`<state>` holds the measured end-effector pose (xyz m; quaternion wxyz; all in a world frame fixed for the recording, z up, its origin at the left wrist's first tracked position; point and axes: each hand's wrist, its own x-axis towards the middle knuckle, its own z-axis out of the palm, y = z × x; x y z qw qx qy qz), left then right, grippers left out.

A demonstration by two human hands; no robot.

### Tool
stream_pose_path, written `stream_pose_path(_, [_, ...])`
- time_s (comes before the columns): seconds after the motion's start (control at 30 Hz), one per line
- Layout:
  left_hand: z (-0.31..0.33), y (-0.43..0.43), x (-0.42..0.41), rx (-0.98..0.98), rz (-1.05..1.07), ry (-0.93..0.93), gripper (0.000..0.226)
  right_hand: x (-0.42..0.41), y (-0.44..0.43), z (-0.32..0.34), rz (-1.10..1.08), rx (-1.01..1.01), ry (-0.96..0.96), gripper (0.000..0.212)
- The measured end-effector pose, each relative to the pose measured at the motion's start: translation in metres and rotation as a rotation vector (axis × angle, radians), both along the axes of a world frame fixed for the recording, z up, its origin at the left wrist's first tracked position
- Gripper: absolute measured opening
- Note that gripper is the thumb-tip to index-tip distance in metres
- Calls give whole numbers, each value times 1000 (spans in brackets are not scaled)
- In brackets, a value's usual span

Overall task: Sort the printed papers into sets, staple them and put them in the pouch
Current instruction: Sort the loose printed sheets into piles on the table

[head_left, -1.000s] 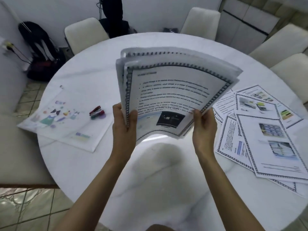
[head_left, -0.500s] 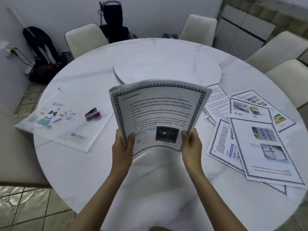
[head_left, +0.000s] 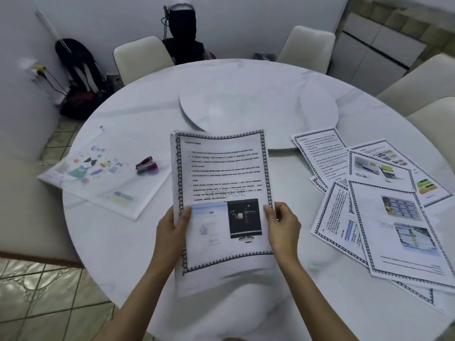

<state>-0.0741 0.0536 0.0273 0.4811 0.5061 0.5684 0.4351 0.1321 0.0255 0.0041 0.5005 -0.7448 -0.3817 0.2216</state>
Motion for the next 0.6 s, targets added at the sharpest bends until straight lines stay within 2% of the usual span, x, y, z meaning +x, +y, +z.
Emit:
stream_pose_path(0.1, [-16, -4, -17, -88, 26, -13, 23, -9, 2, -12, 42, -57, -30, 30])
stream_pose_path(0.2, [-32, -7, -31, -125, 46, 23, 32, -19, 2, -24, 37, -83, -36, 17])
stream_pose_path(0.37, [-54, -9, -52, -174, 55, 94, 33, -27, 3, -35, -4, -88, -27, 18])
stream_pose_path(0.47, [-57, -4, -66, -144, 42, 180, 28, -20, 9, -32, -14, -84, -45, 17])
stream_pose_path(0.6, [-46, 8, -88, -88, 18, 263, 37, -8, 20, -27, -53, -78, -66, 19])
